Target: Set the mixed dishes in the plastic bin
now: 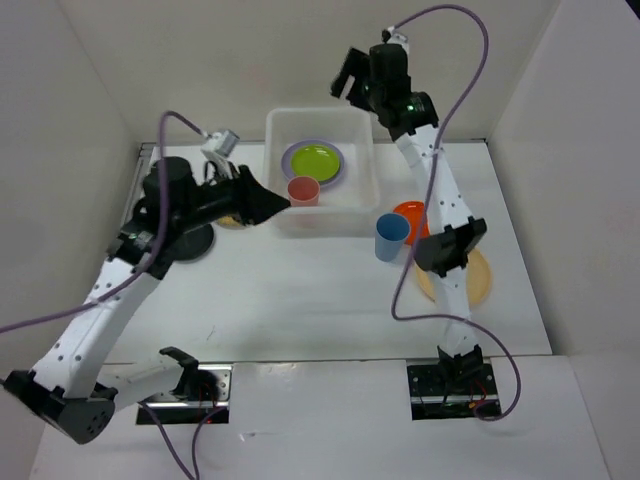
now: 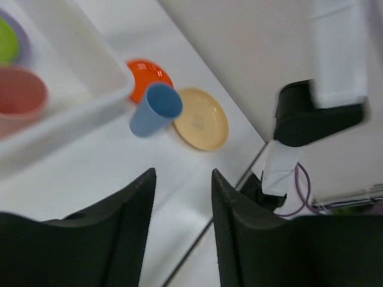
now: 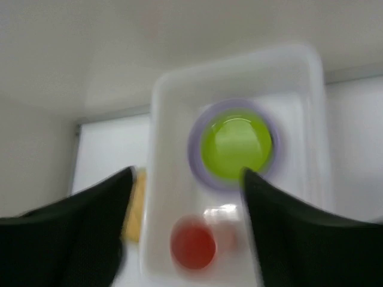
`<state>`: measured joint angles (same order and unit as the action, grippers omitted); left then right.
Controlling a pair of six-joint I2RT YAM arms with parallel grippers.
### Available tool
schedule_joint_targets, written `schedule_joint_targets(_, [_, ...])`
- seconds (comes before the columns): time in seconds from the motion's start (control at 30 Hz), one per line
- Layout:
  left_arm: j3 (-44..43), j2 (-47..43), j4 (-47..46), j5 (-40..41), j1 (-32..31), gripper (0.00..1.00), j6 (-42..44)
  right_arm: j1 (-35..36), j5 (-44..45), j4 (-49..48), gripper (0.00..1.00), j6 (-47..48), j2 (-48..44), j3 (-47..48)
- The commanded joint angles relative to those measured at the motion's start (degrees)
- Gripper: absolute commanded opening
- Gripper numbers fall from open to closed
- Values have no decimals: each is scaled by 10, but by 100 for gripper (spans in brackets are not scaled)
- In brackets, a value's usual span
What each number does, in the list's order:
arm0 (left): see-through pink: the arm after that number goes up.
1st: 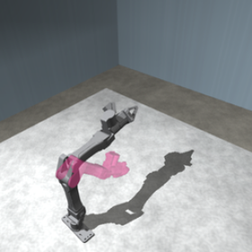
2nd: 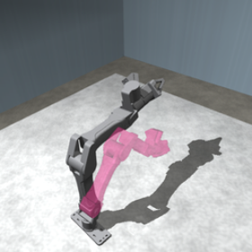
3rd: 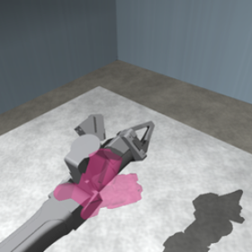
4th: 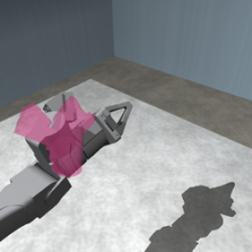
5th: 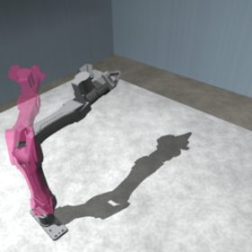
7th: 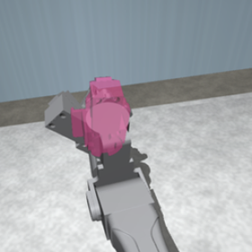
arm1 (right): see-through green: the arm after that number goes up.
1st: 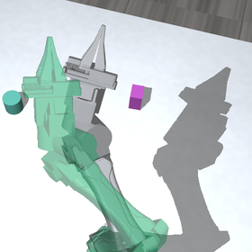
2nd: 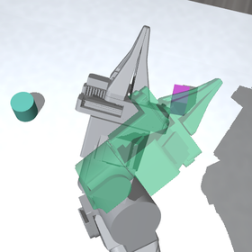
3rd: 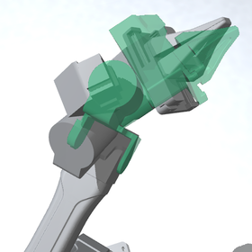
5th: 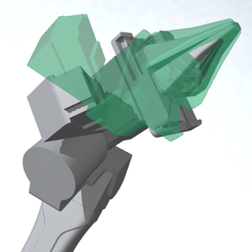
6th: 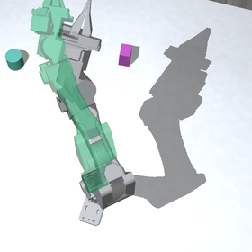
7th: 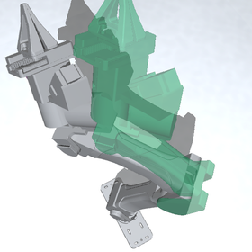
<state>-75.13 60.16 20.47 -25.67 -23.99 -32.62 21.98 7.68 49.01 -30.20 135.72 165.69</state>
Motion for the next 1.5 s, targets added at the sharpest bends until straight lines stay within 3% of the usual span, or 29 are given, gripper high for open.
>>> schedule_joint_targets(0.0, [60,44,-114,-61,-40,43,-52,3,31,110,65,4,-85,50])
schedule_joint_targets(0.03, [68,54,-140,-40,-54,35,-60,9,39,120,25,4,-106,96])
schedule_joint_targets(0.07, [76,75,-158,-32,-68,17,-68,18,48,142,11,4,-118,140])
schedule_joint_targets(0.13, [90,102,-206,-6,-119,9,-96,31,75,178,8,4,-163,141])
schedule_joint_targets(0.2, [90,156,-234,18,-177,10,-117,52,90,214,19,4,-189,141])
schedule_joint_targets(0.23, [90,196,-241,36,-194,13,-123,60,113,228,35,4,-215,141])
schedule_joint_targets(0.3, [81,235,-248,47,-233,19,-128,91,138,256,46,15,-243,141])
schedule_joint_targets(0.33, [74,264,-255,59,-243,36,-146,103,147,256,59,23,-256,141])
schedule_joint_targets(0.4, [74,288,-276,82,-262,40,-154,143,168,256,66,17,-306,112])
schedule_joint_targets(0.5, [74,332,-320,93,-290,48,-186,143,139,256,82,11,-351,112])
schedule_joint_targets(0.6, [68,386,-356,106,-308,51,-220,143,134,256,83,-16,-404,68])
schedule_joint_targets(0.67, [51,427,-368,106,-323,51,-230,143,134,256,79,-39,-436,1])
schedule_joint_targets(0.87, [-4,503,-380,134,-341,51,-249,143,152,251,79,-82,-572,-175])
schedule_joint_targets(1.1, [-68,593,-390,163,-353,51,-271,143,183,186,80,-127,-779,-501])
schedule_joint_targets(1.33, [-90,631,-402,253,-374,51,-300,143,168,178,83,-138,-823,-604])
schedule_joint_targets(1.43, [-114,656,-385,273,-386,57,-310,143,162,172,83,-138,-823,-615])
schedule_joint_targets(1.47, [-114,667,-379,279,-386,63,-310,143,162,166,83,-138,-828,-621])
